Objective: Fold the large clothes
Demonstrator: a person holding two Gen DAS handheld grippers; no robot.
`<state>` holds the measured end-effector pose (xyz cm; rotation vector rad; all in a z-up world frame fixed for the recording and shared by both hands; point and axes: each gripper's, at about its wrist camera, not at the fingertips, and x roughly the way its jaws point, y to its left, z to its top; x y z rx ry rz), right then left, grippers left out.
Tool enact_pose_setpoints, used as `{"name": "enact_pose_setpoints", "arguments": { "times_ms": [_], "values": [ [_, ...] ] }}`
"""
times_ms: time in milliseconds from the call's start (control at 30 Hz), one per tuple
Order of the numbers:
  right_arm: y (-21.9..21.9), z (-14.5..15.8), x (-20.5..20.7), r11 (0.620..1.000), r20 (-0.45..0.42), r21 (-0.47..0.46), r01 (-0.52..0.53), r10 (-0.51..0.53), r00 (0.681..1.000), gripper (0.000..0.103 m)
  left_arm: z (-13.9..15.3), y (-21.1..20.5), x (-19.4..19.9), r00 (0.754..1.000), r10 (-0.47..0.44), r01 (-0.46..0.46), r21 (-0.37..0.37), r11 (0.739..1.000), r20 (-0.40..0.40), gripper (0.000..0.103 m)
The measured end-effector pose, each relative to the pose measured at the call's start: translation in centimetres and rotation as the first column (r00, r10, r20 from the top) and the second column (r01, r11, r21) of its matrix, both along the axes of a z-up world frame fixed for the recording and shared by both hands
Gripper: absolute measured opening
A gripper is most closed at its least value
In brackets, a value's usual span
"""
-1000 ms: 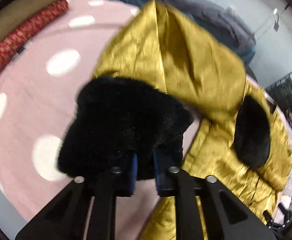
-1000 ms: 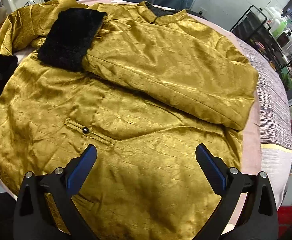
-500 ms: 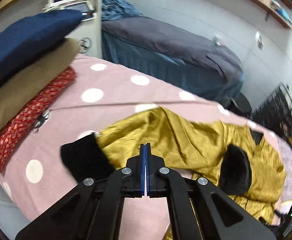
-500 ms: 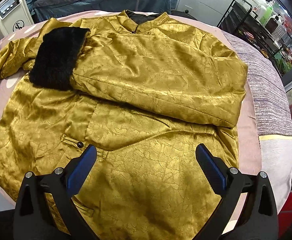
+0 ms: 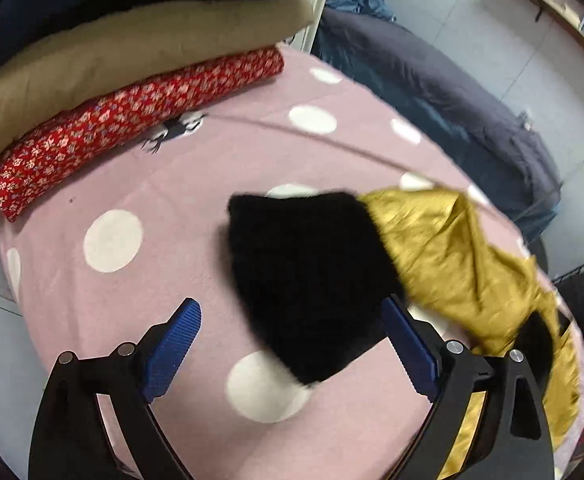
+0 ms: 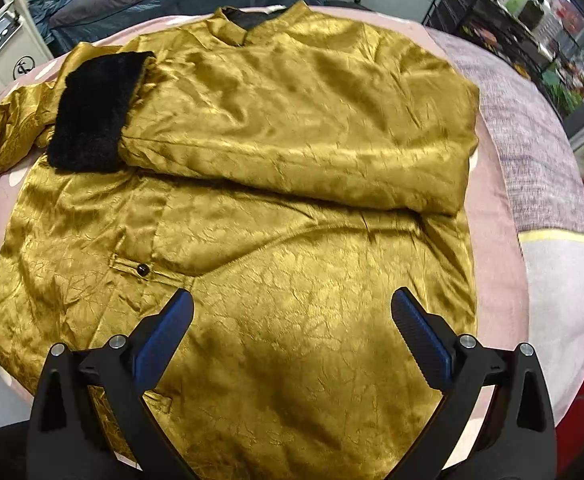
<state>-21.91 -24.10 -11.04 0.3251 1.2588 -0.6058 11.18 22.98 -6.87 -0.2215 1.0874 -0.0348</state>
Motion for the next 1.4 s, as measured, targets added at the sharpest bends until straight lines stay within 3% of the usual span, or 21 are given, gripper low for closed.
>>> {"name": "enact_pose_setpoints", "arguments": {
  "times_ms": [167, 333, 433, 500, 600, 733, 833, 1033, 1133, 1233, 1333, 1367, 1400],
  "values": [
    [1.1, -0.3, 1.2, 0.999, -0.019, 0.002, -0.047, 0.047, 0.999, 0.098, -2.7, -1.5, -0.2, 0.995, -0.089, 0.089, 0.004, 0.996, -0.044, 0.089],
    [2.4, 0.1, 2.3, 0.993, -0.027, -0.026, -0.112, 0.111, 0.993, 0.098, -4.0, -5.2, 1.5, 0.980, -0.192, 0.195, 0.065, 0.979, -0.049, 0.087],
    [2.5, 0.2, 2.5, 0.992, -0.041, -0.040, -0.121, 0.120, 0.992, 0.097, -4.1, -7.2, 3.2, 0.965, -0.251, 0.259, 0.134, 0.957, -0.071, 0.072],
    [2.5, 0.3, 2.3, 0.992, -0.042, -0.050, -0.113, 0.111, 0.993, 0.097, -3.6, -7.9, 4.2, 0.955, -0.286, 0.294, 0.138, 0.946, -0.078, 0.050],
    [2.2, 0.5, 1.5, 0.995, -0.032, -0.060, -0.085, 0.083, 0.996, 0.097, -2.3, -8.8, 5.6, 0.939, -0.333, 0.343, 0.168, 0.924, -0.089, 0.023],
    [1.4, 0.5, 0.5, 0.997, -0.020, -0.062, -0.035, 0.033, 0.999, 0.097, 2.9, -10.5, 6.0, 0.919, -0.395, 0.392, 0.118, 0.912, 0.000, 0.017],
    [1.2, 0.5, 0.0, 0.997, -0.014, -0.070, -0.022, 0.021, 1.000, 0.097, 7.8, -12.9, 4.8, 0.888, -0.452, 0.449, 0.045, 0.892, 0.089, 0.016],
    [0.8, 0.7, 0.5, 0.998, 0.012, -0.055, -0.007, 0.008, 1.000, 0.097, 16.8, -22.2, -0.4, 0.750, -0.602, 0.646, -0.102, 0.757, 0.275, 0.014],
    [0.8, 1.0, 1.1, 0.999, 0.024, -0.053, -0.014, 0.015, 1.000, 0.097, 19.2, -28.4, -3.7, 0.675, -0.657, 0.730, -0.170, 0.662, 0.336, 0.013],
    [0.6, 1.3, 1.1, 0.999, 0.036, -0.051, -0.014, 0.015, 0.999, 0.098, 19.7, -33.7, -6.3, 0.625, -0.697, 0.779, -0.216, 0.589, 0.352, 0.012],
    [0.0, 1.5, 0.5, 0.998, 0.041, -0.055, 0.007, -0.005, 0.999, 0.097, 18.3, -39.3, -9.2, 0.577, -0.757, 0.814, -0.285, 0.506, 0.305, 0.013],
    [-0.2, 1.5, 0.3, 0.998, 0.041, -0.054, 0.018, -0.016, 0.999, 0.097, 17.6, -40.8, -10.0, 0.567, -0.774, 0.820, -0.285, 0.497, 0.282, 0.023],
    [-0.6, 1.5, 0.0, 0.998, 0.041, -0.052, 0.035, -0.033, 0.999, 0.098, 16.9, -42.1, -10.8, 0.558, -0.791, 0.824, -0.281, 0.492, 0.253, 0.041]
  ]
}}
